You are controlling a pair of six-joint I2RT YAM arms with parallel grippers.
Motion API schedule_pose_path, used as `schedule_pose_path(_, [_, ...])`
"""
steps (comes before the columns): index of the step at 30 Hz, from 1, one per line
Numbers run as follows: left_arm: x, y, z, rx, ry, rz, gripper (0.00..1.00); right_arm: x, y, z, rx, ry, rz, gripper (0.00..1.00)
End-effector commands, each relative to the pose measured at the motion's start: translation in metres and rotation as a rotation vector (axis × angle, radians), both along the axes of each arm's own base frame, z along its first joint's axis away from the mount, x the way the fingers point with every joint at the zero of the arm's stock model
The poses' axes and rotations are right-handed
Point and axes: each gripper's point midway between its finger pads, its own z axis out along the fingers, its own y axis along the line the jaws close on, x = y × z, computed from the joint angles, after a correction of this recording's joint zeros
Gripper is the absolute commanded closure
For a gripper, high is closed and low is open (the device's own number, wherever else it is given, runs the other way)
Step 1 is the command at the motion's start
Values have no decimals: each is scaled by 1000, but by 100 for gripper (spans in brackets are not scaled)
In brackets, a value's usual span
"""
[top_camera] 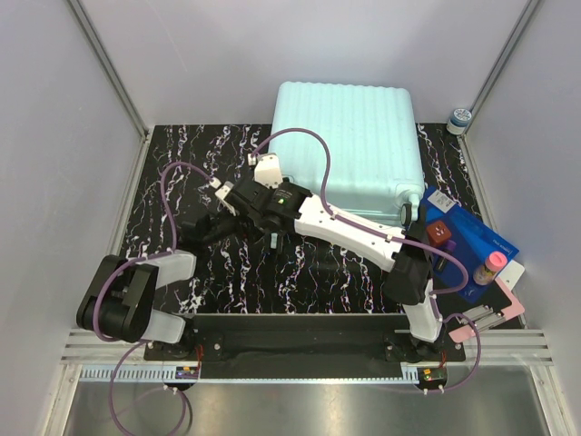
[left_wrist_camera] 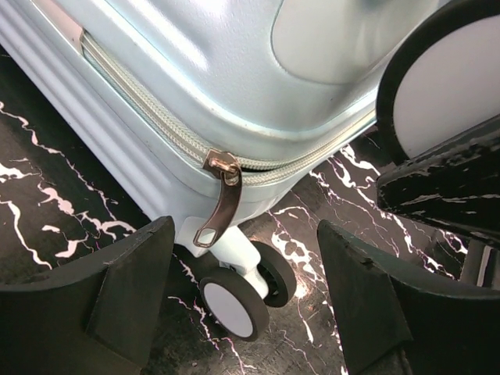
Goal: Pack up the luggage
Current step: Zip the luggage at the center of the board.
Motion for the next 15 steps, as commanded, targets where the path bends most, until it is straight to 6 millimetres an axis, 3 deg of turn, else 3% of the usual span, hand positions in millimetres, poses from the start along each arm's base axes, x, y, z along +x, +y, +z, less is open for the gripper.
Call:
schedule_pose_path(1, [17,-2,25,10,-145,17,22,23,-21,98,146,-216,-65,100])
schedule_pose_path(6, [29,0,24,27,-156,55,23,18,-20,91,159,-188,-48,100])
schedule_pose_path(9, [37,17,20,51,-151,160,27,16,-19,91,169,-181,-37,100])
schedule_pose_path(12, [38,24,30,22,-176,169,26,15,-21,91,178,-181,-32,100])
schedule_pose_path(15, [37,17,35,7,-193,109,26,13,-19,90,186,-177,-18,100])
